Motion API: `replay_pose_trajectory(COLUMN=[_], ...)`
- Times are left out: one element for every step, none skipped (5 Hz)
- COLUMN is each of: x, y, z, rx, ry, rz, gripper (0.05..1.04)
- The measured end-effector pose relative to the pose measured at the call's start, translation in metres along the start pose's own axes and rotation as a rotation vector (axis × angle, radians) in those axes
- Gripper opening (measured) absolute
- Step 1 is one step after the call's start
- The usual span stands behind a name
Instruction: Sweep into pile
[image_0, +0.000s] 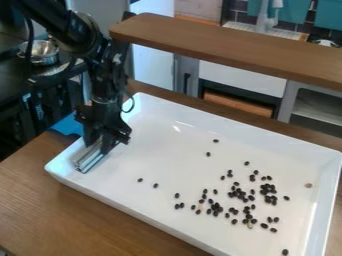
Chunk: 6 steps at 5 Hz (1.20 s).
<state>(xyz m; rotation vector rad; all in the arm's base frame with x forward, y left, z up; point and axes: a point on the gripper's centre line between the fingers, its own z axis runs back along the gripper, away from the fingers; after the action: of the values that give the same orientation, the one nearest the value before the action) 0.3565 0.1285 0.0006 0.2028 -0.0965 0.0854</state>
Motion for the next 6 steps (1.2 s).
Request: replay_pose_trajectory(x=[-0.007,-0.016,-0.018,-0.020,-0.029,-0.027], y=[-0.005,-0.008,-0.015,-0.029,-0.054,-0.069], z=[-0.001,0.000,0.002,0.003,0.009,0.013], rx=[-0.017,-0.034,-0.042,-0.051,-0.080,-0.089], ry=[0.011,0.029,0.049,0.060,0.063,0.064], rz=[-0.024,-0.047,-0.044,-0.049,-0.065,-0.043], gripper=[0.352,0.351,0.351,0.351,0.351,0.351])
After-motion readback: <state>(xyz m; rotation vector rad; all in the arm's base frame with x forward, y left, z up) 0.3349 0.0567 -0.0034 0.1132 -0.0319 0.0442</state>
